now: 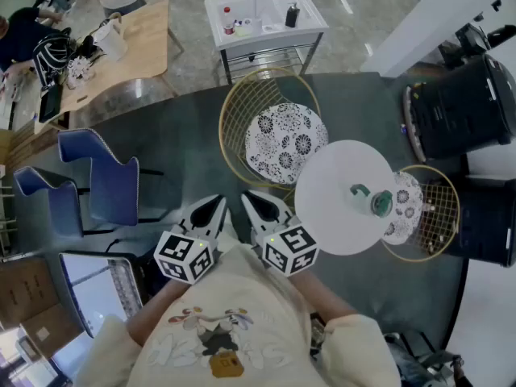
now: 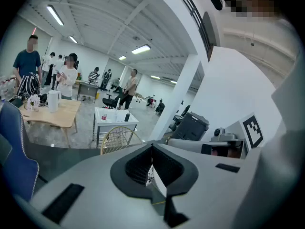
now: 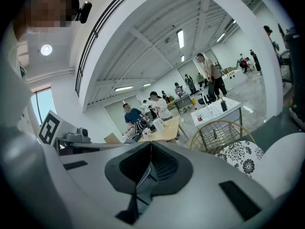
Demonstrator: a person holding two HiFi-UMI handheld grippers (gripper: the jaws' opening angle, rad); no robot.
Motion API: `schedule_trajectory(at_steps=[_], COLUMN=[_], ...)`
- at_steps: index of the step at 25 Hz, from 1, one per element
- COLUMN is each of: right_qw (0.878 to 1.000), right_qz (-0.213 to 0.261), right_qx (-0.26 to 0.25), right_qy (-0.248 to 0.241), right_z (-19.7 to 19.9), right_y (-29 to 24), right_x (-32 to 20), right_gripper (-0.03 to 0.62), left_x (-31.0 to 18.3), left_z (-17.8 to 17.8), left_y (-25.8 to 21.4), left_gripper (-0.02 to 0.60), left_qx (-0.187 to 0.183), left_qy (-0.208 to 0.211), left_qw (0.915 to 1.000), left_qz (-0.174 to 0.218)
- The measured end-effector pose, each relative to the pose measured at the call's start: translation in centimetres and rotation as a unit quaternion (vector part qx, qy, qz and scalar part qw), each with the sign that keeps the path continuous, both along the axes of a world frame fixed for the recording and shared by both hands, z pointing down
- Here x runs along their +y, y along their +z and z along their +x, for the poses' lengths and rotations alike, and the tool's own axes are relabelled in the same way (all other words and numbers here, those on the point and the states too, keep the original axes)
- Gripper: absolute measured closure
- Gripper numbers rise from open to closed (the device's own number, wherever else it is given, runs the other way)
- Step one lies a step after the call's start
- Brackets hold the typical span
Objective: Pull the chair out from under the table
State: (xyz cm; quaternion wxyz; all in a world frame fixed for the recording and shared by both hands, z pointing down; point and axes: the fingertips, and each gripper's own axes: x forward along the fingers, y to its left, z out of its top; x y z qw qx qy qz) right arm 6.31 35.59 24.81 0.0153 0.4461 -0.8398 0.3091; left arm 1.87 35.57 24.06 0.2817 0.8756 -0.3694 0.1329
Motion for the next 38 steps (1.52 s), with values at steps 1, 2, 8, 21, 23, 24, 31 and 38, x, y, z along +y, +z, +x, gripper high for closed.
schedule_trajectory(at_steps=[1, 2, 8, 21, 23, 24, 31, 38], right_qw=[1.0, 1.0, 1.0, 0.999, 0.999, 0.999, 0.998, 0.998], right_qz=[0.0, 0.0, 0.001, -0.014, -0.02, -0.026, -0.041, -0.036], right_qx=[-0.001, -0.002, -0.007, -0.039, -0.037, -0.038, -0.026, 0.029], right_qy=[0.0, -0.001, 0.002, -0.002, 0.009, 0.016, 0.04, 0.041], right_z=[0.2, 0.4, 1.8, 3.0, 3.1, 3.1, 1.3, -2.1], right_y=[0.0, 0.1, 0.1, 1.8, 2.2, 2.5, 3.8, 3.0], right_x=[0.2, 0.4, 0.8, -0.2, -2.1, -3.2, -13.7, -22.5], right_gripper=[0.585, 0.585, 0.583, 0.583, 0.583, 0.583, 0.583, 0.583], left_x=[0.3, 0.5, 1.3, 0.0, -2.1, -3.2, -12.6, -20.2], left_z=[0.1, 0.2, 0.9, 0.7, 0.6, 0.6, -1.5, -7.9], left_y=[0.0, 0.1, 0.1, 1.3, 1.5, 1.7, 2.1, 2.6], left_gripper=[0.574, 0.574, 0.574, 0.574, 0.574, 0.574, 0.574, 0.573], left_qx=[-0.001, -0.002, -0.009, -0.008, -0.005, -0.004, 0.003, 0.015], left_qy=[-0.001, -0.003, -0.018, -0.065, -0.06, -0.054, -0.026, -0.038], left_qw=[1.0, 1.0, 0.9998, 0.9973, 0.9976, 0.998, 0.9993, 0.9982], left_qz=[-0.001, -0.003, -0.008, -0.035, -0.035, -0.034, -0.026, -0.045])
